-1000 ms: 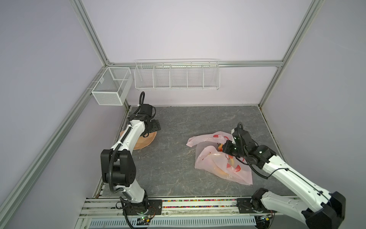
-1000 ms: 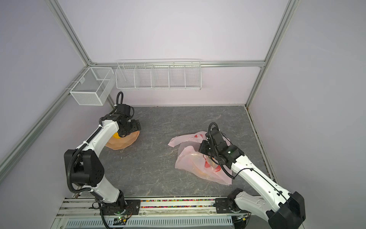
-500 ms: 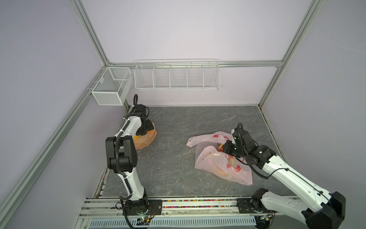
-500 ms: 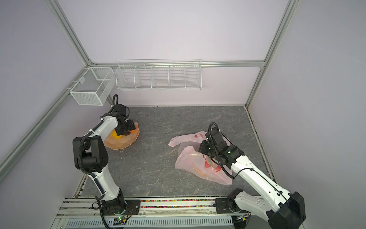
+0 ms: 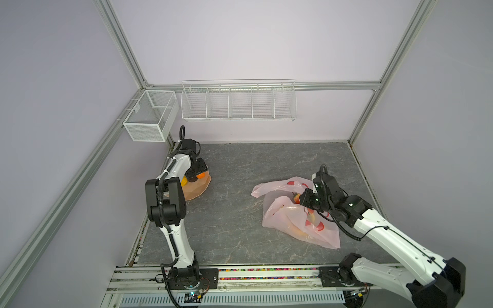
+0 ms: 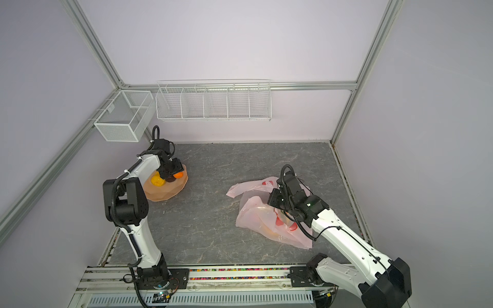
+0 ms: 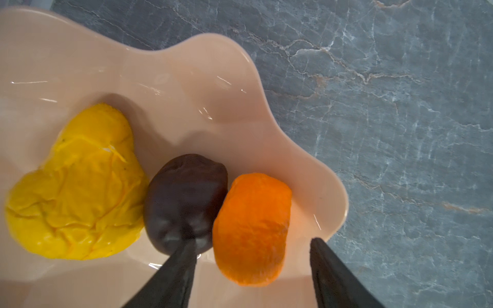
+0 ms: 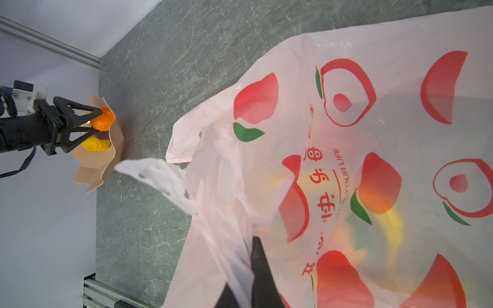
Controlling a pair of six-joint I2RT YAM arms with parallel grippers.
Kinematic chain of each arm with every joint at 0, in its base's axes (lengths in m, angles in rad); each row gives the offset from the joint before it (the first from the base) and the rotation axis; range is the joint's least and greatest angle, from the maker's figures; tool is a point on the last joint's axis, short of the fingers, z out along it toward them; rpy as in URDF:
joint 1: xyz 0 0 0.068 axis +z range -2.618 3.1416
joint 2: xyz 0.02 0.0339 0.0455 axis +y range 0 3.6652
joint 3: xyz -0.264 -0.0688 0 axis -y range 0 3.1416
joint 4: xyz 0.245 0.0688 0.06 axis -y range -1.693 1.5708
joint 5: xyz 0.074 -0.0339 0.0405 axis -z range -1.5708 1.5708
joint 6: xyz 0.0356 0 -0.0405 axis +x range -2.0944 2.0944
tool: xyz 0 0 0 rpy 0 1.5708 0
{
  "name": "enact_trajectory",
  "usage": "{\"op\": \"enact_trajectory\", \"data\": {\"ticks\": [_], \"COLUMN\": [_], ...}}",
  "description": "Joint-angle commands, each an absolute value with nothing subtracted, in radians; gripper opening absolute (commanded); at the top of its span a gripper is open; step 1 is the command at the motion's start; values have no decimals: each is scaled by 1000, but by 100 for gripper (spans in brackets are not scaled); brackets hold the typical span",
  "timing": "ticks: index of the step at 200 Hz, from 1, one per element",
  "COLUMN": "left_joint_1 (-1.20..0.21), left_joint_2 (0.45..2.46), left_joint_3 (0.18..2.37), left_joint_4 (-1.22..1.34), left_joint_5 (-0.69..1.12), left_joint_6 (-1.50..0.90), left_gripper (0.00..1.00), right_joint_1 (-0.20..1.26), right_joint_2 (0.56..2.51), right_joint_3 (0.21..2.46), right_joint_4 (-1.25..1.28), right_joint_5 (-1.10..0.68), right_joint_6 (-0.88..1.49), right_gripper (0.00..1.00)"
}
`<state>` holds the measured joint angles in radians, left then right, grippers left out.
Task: Place the fruits into the plastic bag
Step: Pick up the fruit from the plate.
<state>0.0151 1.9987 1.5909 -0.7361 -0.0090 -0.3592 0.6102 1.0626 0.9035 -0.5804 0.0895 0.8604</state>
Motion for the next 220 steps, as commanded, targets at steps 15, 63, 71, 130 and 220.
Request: {"op": "enact_trajectory", "data": {"ticks": [15,63,71,130,220], "left_joint_1": [29,31,32,32,4], "left_joint_2": [2017,2035,2037,2030,1789], "left_joint_3": [1610,1611,1608,1586,1459], "left_joint_4": [-717,-721,-721,-727,-689], "left_joint_5": [20,30,32,31,171], "left_joint_6": [-373,-367,-365,-356,-230], "left_gripper": [64,59,57,36,22], "right_joint_1": [610,610,609,609,610], "right_joint_2": [1058,1066,1068,1066,1072], "right_joint_3": [922,925,928,933,934], "right_joint_4": [-594,-594,-593,-598,-590], "right_joint_5": [109,104,104,107,107], "right_joint_6": [865,863,862,858,854], "right_gripper": [6,6,6,6,6]}}
